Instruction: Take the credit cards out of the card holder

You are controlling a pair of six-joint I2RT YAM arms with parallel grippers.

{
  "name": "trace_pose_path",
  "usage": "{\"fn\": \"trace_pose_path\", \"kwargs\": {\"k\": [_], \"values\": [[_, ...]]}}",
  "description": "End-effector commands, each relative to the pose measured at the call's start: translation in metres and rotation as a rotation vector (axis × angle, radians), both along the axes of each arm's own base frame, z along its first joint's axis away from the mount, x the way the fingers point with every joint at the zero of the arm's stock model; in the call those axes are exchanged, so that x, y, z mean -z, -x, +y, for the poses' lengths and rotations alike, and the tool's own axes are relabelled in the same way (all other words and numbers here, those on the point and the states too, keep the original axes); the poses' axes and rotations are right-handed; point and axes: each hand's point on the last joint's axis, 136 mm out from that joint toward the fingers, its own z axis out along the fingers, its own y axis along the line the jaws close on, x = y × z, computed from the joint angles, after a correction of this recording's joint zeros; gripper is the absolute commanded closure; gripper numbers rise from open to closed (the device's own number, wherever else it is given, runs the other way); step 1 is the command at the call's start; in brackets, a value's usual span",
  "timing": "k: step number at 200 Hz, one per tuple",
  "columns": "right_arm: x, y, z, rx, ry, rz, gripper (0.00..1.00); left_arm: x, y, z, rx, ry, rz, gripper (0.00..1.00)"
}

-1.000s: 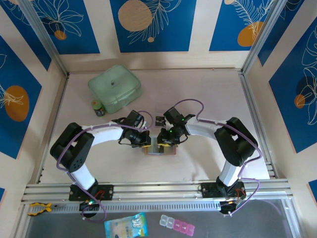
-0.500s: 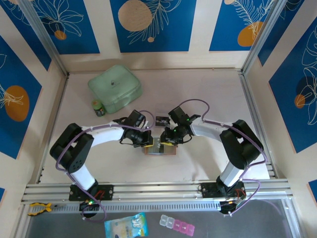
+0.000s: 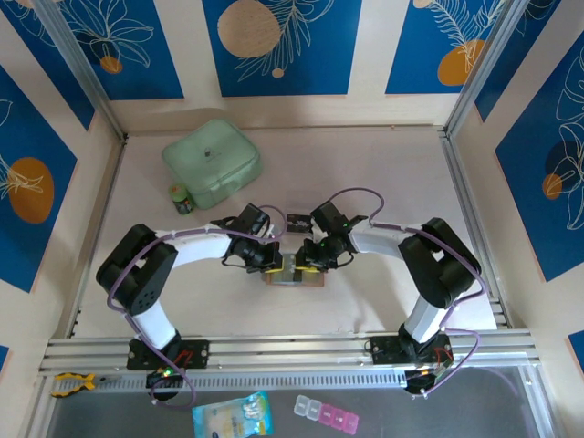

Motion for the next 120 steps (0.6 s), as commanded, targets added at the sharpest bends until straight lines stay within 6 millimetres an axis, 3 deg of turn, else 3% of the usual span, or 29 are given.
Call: {"fn": "trace_pose_path", "kwargs": {"k": [1, 65, 120], "values": [[0.003, 0.005, 0.002, -0.021, -0.032, 0.018, 0.72, 0.01, 0.006, 0.009, 0.006, -0.061, 0.018, 1.0], [-0.003, 0.003, 0.011, -0.022, -0.096, 0.011, 0.74, 0.008, 0.005, 0.008, 0.007, -0.057, 0.016, 1.0], [-0.008, 0.0, 0.012, -0.017, -0.106, -0.003, 0.82, 0.008, 0.005, 0.008, 0.007, -0.057, 0.016, 1.0]]}}
